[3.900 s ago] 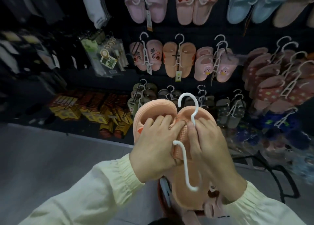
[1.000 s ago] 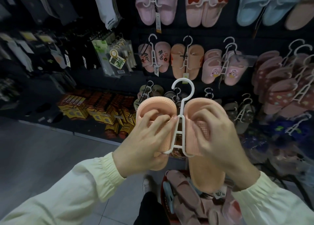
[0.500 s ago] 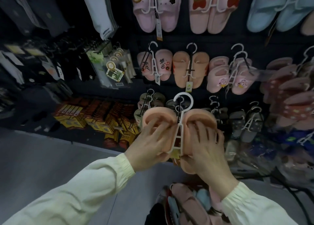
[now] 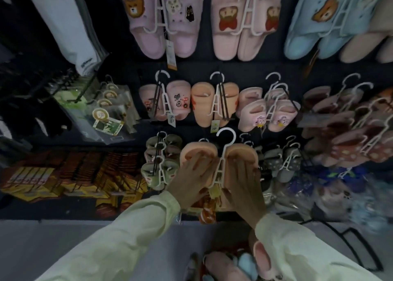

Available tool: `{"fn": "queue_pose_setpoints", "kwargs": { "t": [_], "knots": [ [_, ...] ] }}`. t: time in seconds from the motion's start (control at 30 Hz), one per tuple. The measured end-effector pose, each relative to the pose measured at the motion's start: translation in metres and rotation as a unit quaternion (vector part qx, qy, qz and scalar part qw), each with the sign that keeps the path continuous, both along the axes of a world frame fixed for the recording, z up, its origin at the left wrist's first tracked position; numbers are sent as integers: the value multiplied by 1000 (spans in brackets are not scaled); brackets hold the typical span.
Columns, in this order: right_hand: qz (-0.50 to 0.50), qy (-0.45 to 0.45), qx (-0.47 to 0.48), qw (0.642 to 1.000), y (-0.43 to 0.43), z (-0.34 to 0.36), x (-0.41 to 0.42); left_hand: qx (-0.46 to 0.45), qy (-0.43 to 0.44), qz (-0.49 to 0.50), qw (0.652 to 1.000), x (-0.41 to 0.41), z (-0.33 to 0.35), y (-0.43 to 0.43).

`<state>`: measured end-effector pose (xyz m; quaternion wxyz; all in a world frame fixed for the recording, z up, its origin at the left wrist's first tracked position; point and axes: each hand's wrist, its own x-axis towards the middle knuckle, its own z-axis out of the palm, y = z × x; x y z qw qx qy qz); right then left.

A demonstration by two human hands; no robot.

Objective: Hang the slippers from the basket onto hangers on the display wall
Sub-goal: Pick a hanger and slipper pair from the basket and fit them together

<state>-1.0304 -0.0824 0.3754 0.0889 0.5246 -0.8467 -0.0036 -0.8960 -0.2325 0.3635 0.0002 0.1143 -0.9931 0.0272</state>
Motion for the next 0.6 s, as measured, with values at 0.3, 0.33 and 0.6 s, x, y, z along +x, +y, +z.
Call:
{"fn": "queue_pose_setpoints", "kwargs": {
  "t": [0.3,0.33,0.6],
  "knots": [
    [-27,11,-12,1000,-41,9,-22,26,44,-18,999,-37,-10,-47],
    [-34,6,1,999,-46,10,-24,25,47,-21,998,-39,-12,-51],
    [-34,-2,45,998,-77,10,-46,45,75,-10,996,-62,-26,-75]
  ]
}}
